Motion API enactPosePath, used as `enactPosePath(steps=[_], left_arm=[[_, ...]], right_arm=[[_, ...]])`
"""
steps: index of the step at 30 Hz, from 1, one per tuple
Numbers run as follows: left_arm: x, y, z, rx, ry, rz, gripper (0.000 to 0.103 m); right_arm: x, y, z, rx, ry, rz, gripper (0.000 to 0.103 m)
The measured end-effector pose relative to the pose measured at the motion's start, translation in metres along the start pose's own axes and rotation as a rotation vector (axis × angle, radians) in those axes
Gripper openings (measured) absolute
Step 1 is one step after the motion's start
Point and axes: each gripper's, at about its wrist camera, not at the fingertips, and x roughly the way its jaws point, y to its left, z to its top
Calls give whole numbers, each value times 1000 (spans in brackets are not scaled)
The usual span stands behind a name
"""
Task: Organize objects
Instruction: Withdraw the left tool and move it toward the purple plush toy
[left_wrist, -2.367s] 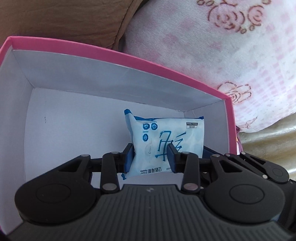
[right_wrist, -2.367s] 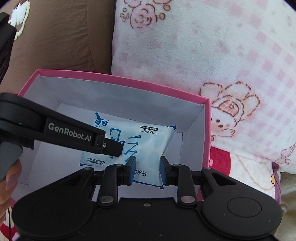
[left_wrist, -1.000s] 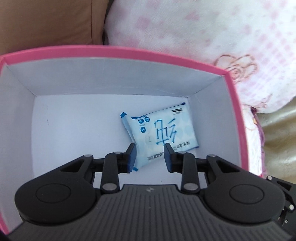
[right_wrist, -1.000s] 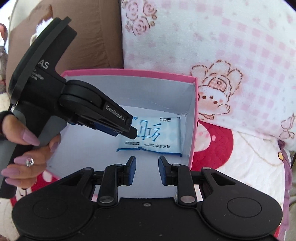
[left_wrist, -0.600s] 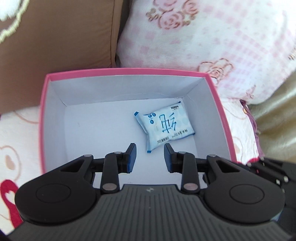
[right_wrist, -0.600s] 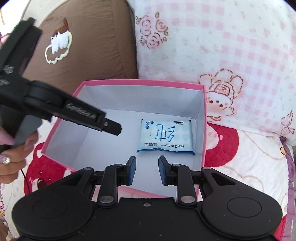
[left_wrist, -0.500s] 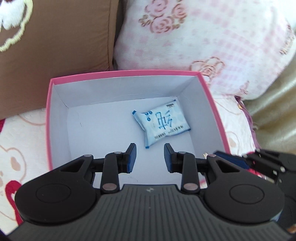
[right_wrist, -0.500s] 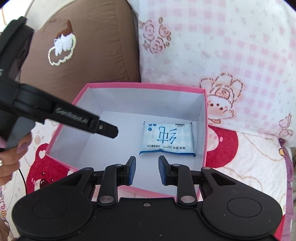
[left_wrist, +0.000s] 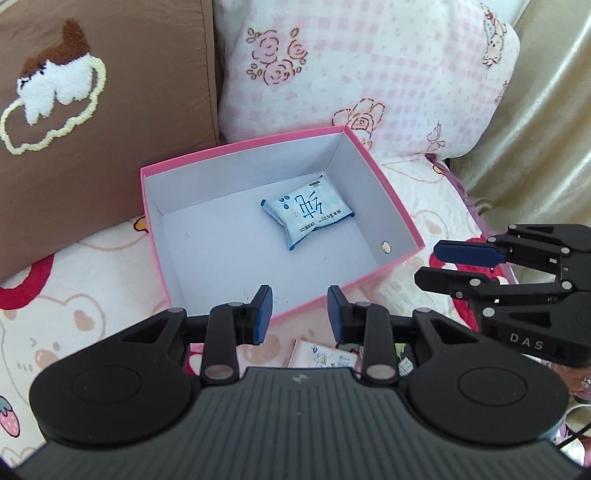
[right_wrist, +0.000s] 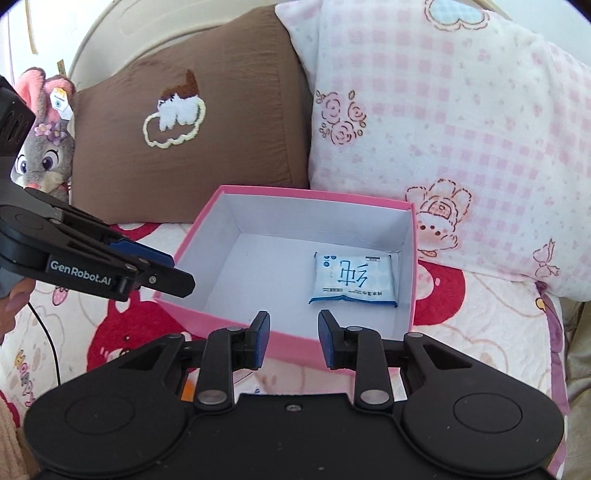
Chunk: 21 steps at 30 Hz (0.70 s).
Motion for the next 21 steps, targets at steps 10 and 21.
enactPosePath(steps=[10, 21], left_arm=[[-51, -3, -29, 120, -24, -4, 31], [-81, 12, -65, 121, -1, -21, 37]], right_arm=[[-31, 32, -13, -41, -8, 7, 39], [-59, 61, -29, -58, -6, 27, 49]])
